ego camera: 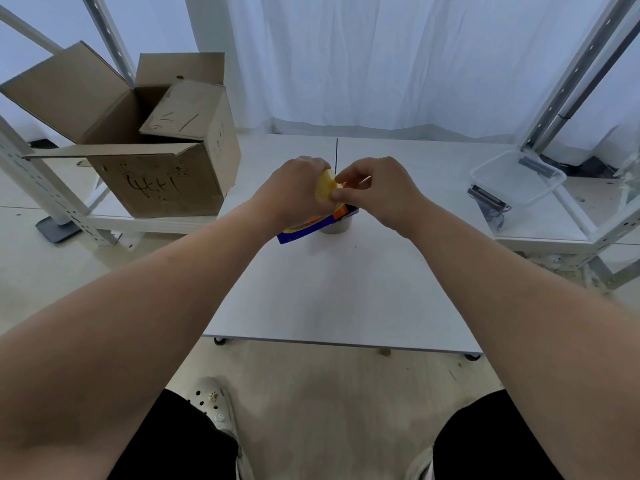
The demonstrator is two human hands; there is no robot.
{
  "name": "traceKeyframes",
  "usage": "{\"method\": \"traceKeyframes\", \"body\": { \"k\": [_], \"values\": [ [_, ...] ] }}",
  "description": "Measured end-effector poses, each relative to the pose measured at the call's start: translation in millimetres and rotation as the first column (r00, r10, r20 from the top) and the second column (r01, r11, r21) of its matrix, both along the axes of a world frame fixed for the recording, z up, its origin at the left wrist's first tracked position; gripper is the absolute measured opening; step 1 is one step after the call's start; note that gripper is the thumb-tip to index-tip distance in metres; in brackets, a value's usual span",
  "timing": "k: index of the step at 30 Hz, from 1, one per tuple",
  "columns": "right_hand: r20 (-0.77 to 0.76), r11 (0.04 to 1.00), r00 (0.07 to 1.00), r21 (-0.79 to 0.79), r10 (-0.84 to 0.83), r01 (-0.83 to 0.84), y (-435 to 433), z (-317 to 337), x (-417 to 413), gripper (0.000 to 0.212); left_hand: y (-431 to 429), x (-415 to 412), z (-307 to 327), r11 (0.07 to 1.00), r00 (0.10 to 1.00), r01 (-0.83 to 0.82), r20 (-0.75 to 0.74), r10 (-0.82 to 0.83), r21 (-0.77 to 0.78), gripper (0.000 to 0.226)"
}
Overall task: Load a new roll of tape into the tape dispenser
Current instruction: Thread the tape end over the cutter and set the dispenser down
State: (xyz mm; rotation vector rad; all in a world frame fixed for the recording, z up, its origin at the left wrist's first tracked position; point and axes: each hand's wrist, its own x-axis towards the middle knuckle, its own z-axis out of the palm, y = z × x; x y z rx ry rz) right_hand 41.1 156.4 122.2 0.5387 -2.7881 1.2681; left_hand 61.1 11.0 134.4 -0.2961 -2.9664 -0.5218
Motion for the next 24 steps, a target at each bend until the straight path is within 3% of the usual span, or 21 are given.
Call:
{"method": "traceKeyframes", "body": {
  "k": [5, 24],
  "values": [
    [-0.056, 0.999, 0.998, -0.050, -0.019, 0.016, 0.4, -1.3, 2.3, 0.012, -1.3, -2.2, -2.5, 1.000, 1.000, -0.022, -0.009, 0.022, 0.007, 0.056],
    [-0.267, 0.967, 0.964, 0.247, 0.004, 0.065, 0.2, 5.0, 2.2, 0.010, 5.9, -0.9, -2.7, 0.997, 0.999, -0.006, -0.034, 0.008, 0.072, 0.057]
  ]
}}
